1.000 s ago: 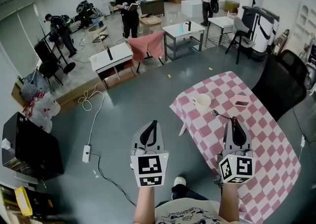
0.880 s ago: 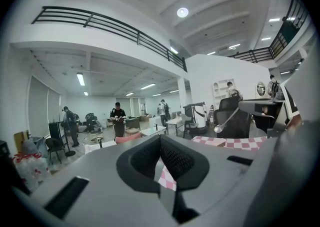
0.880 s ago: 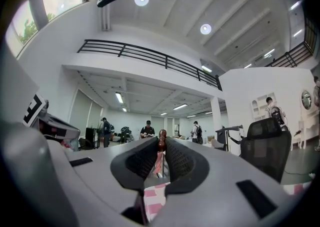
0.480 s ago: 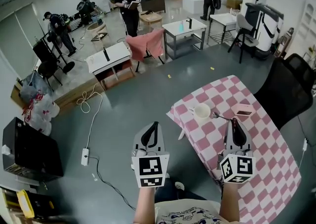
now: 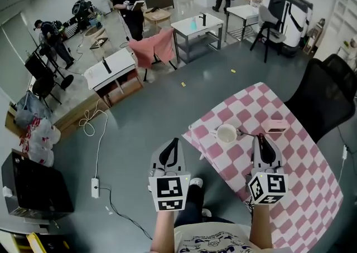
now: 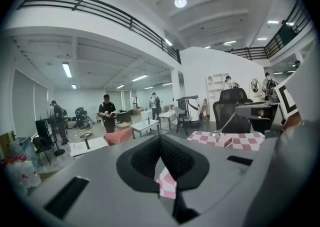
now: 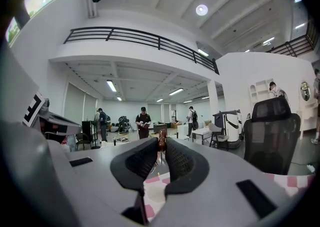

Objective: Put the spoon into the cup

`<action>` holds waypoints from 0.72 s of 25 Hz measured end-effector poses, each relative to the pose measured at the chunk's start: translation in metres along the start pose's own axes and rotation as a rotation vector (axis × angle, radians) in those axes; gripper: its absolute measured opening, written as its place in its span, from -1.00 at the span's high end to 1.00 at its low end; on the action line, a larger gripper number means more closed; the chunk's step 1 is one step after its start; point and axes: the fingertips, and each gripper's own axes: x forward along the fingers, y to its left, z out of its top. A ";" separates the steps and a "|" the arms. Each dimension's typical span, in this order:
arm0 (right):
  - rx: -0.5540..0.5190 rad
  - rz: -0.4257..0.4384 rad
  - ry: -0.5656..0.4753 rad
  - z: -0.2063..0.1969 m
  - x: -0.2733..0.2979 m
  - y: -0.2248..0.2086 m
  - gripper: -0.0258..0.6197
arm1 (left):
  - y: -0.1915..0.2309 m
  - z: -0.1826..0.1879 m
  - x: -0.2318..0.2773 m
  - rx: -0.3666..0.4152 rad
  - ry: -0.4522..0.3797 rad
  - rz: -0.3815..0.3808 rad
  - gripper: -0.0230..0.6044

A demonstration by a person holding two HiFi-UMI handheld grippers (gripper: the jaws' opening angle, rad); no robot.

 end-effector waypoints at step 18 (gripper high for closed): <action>0.044 -0.090 0.199 -0.067 0.140 -0.027 0.73 | 0.022 -0.017 0.197 0.060 0.104 -0.253 0.88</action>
